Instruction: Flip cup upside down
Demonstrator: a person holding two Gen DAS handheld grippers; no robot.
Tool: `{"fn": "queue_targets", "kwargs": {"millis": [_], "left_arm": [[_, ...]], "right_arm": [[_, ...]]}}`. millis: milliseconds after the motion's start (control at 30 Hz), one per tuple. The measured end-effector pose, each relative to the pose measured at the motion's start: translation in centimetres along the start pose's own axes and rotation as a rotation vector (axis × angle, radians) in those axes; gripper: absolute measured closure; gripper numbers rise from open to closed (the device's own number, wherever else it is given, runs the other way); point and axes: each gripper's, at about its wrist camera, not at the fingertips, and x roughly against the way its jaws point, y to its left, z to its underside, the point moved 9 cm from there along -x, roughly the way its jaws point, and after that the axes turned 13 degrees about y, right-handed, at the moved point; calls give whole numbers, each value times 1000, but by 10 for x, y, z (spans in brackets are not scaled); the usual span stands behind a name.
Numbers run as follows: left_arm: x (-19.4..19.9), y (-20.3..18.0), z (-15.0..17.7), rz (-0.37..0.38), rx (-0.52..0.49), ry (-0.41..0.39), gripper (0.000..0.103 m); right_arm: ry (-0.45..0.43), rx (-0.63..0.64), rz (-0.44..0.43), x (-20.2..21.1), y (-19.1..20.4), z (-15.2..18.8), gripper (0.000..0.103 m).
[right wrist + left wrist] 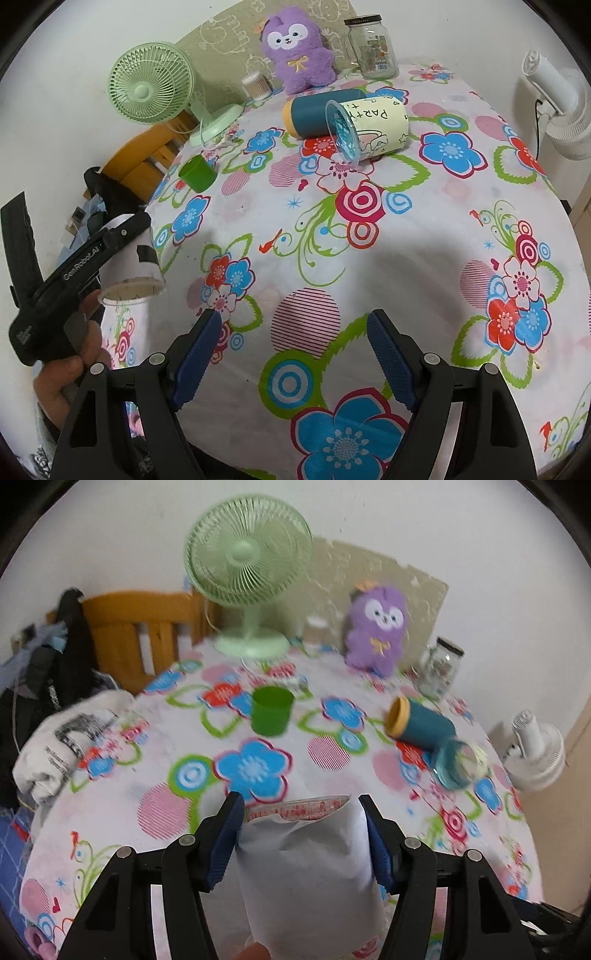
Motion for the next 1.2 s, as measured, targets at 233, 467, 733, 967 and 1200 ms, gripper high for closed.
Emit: {"fn": "queue_targets", "kwargs": {"millis": [233,467,733,967,1200], "left_arm": [[-6,1,6,-107,-52,-72,39],[-12,2,15,-139,-65,-88,39],[-17,4,28,-111,-48,-44,39],[-8,5,28,-53,-42,-7,37],[-27,3,42,109,17,241,15]], "right_arm": [[-9,22,7,1,4,2,20],[-5,47,19,-2,11,4,20],[0,54,19,-6,14,5,20],[8,68,15,-10,20,6,20],[6,55,13,-9,14,6,20]]}}
